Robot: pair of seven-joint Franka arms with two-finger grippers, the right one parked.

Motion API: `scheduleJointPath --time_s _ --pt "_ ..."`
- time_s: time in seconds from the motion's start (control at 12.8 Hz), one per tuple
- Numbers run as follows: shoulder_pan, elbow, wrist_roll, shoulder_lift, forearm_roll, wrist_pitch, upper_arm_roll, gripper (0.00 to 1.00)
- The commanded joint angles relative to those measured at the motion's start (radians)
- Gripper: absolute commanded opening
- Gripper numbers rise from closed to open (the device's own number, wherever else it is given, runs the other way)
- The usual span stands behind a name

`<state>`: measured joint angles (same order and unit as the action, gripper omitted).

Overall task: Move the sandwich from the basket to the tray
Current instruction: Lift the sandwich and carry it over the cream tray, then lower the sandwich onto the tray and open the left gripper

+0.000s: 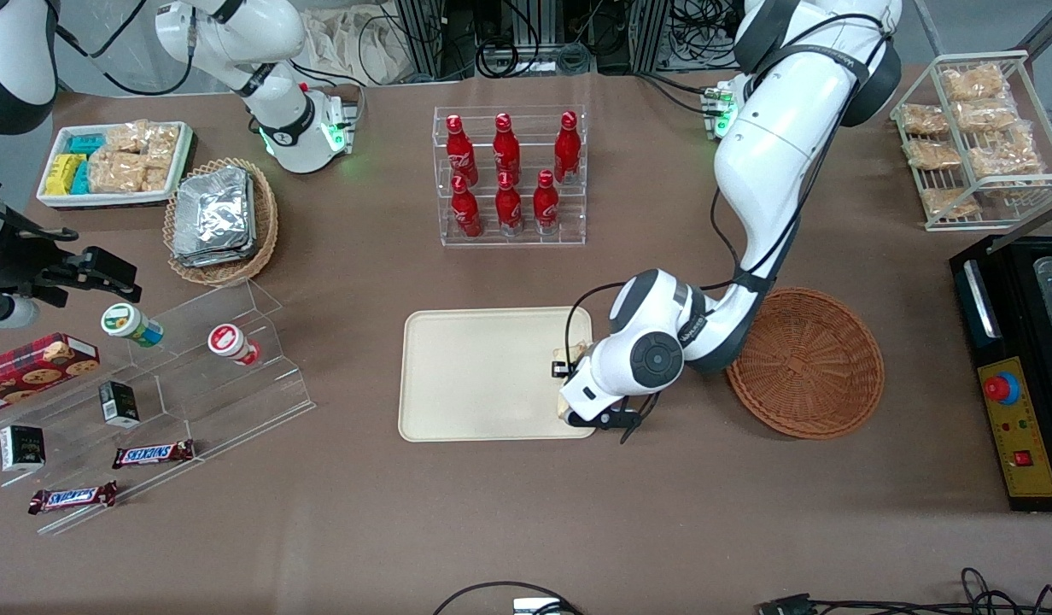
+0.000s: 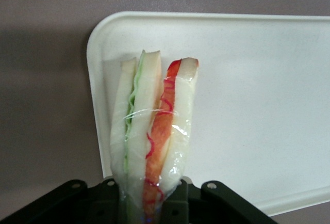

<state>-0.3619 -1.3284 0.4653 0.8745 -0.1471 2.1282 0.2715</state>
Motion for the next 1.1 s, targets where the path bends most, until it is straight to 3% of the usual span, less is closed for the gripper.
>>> scheduleJointPath --time_s 0.0,0.08,0.16,0.24,0.31,0.71,1.02 --pt "-0.014 0.037 0.052 0.012 -0.034 -0.008 -0.005 0.11" --pt "-0.015 0.034 0.052 0.012 -0.032 -0.007 -0.003 0.15" --pt "-0.014 0.032 0.050 0.018 -0.032 -0.007 -0.003 0.28" --pt "-0.014 0.032 0.043 0.027 -0.032 -0.007 -0.003 0.57" --pt "-0.015 0.031 0.038 0.027 -0.023 0.002 -0.005 0.99" --pt "-0.011 0.038 0.056 0.006 -0.032 0.033 -0.003 1.00" --pt "0.053 0.035 0.055 -0.182 -0.017 -0.132 -0.020 1.00"
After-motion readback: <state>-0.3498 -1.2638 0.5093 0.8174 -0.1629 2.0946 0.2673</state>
